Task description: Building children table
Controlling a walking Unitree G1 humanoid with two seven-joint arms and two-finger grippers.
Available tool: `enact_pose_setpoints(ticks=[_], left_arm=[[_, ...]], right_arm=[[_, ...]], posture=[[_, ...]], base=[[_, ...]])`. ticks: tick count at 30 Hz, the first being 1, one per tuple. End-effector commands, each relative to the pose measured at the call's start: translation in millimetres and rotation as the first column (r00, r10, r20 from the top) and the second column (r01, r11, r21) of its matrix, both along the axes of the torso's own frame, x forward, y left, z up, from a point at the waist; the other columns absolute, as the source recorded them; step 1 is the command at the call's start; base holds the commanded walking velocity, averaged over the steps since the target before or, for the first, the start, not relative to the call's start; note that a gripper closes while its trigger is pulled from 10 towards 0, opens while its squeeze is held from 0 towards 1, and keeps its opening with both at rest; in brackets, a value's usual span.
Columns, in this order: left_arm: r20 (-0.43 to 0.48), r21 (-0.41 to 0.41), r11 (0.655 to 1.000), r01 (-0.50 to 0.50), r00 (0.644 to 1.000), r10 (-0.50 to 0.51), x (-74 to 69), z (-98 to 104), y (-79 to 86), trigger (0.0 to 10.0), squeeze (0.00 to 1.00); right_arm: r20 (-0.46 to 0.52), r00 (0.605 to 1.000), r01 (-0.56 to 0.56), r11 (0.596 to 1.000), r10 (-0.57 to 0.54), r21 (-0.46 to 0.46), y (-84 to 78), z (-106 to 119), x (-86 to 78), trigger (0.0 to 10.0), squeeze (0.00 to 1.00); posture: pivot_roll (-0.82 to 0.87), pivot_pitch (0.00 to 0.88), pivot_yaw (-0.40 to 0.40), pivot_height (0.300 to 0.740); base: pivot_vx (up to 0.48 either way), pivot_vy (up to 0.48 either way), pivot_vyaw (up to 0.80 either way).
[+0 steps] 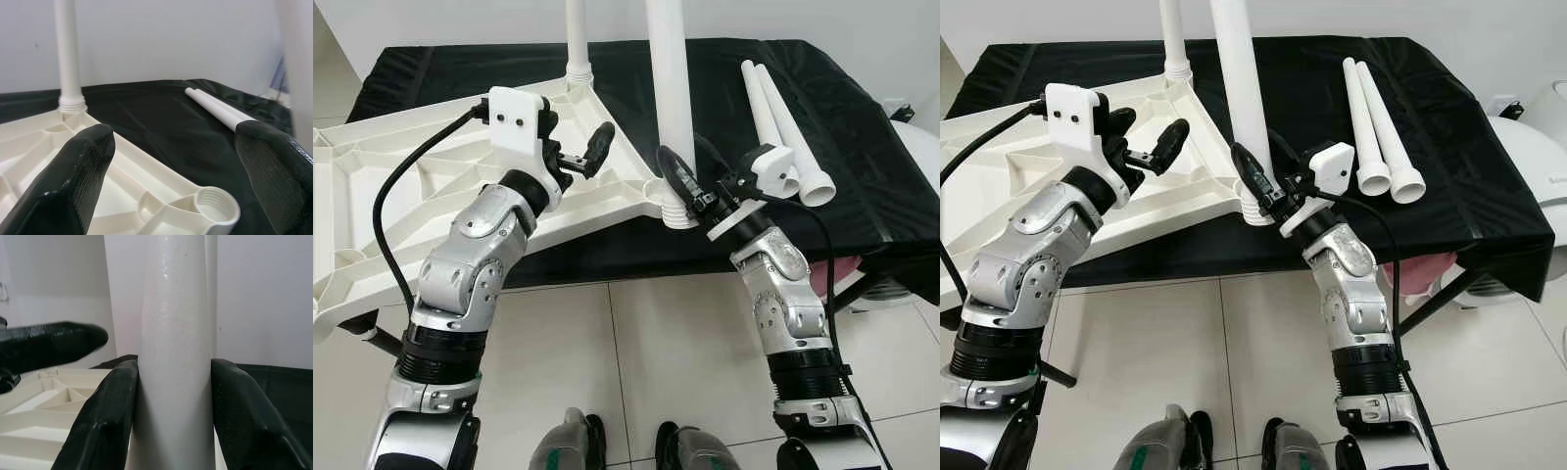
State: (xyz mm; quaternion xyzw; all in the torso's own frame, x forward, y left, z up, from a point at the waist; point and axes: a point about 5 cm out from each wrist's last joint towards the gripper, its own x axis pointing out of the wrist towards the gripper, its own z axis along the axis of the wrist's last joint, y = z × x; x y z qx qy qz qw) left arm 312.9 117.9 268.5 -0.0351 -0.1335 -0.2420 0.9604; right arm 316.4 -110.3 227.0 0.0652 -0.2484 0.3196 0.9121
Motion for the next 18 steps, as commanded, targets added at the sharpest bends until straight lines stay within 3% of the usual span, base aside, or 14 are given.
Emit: enact_pose_setpoints(ticks=[1,13,18], left_arm=[[0.010,0.030,0.975,0.221,0.975,-0.222,-10.6,-6.2,-11.9,10.0,0.00],[0.037,0.008,0.929,0.370,0.928,-0.370,-28.1,-8.6,-24.1,10.0,0.00],[0.040,-0.070,0.886,0.458,0.889,-0.456,-30.6,2.0,-26.5,10.0,0.00]], right_arm=[[-0.004,1.000,-0.009,0.999,0.009,-0.034,0.3,-10.2,-1.1,10.0,0.00],[-0.037,0.998,-0.055,0.992,0.052,-0.110,3.2,-32.2,-4.7,10.0,0.00],[-0.038,0.996,-0.079,0.988,0.075,-0.134,6.3,-36.2,-4.6,10.0,0.00]], posture=[[-0.03,0.095,0.007,0.740],[-0.02,0.088,-0.004,0.740],[-0.01,0.086,-0.001,0.740]], base=[[0.000,0.000,0.00],[0.000,0.000,0.00],[0.000,0.000,0.00]])
